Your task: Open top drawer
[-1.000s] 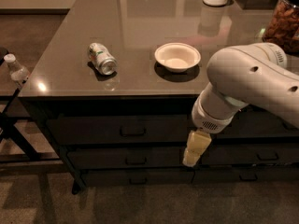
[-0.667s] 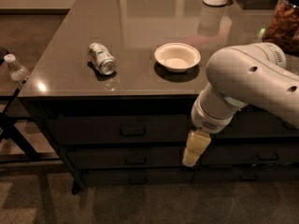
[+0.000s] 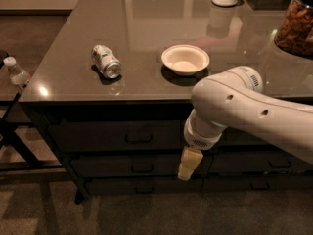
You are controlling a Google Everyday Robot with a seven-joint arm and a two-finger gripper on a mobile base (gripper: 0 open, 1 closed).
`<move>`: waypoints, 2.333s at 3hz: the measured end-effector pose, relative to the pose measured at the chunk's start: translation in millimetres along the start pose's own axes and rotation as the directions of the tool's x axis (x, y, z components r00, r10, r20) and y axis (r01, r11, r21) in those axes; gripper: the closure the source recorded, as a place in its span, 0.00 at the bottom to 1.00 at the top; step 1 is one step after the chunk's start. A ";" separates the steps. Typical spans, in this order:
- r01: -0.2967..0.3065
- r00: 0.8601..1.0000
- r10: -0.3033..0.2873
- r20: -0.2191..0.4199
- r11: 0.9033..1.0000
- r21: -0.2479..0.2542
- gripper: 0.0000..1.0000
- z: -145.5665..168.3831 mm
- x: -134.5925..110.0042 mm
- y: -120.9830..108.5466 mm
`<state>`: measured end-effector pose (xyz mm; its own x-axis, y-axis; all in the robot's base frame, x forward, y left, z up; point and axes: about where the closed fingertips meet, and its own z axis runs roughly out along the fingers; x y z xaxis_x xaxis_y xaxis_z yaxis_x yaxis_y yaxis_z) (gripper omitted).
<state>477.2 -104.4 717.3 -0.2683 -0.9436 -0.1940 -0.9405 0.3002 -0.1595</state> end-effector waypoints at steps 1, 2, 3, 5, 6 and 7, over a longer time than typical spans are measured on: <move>0.003 1.000 -0.003 -0.014 1.000 0.027 0.00 18.5 -6.0 -11.9; 0.005 1.000 -0.004 -0.028 0.999 0.045 0.00 33.4 -8.4 -23.0; 0.003 0.999 -0.001 -0.038 0.999 0.051 0.00 48.2 -8.1 -32.9; 0.001 0.999 0.002 -0.047 0.998 0.061 0.00 73.3 -6.3 -61.2; 0.005 0.999 -0.003 -0.045 0.998 0.057 0.00 85.9 -7.9 -72.7; 0.010 0.999 -0.008 -0.045 0.999 0.039 0.00 100.0 -9.2 -74.3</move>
Offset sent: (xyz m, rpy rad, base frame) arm 0.0496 0.0075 -0.0440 -0.0578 -0.0472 -0.0146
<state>570.4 -104.0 634.2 -0.2694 -0.9514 -0.1490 -0.9344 0.2957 -0.1987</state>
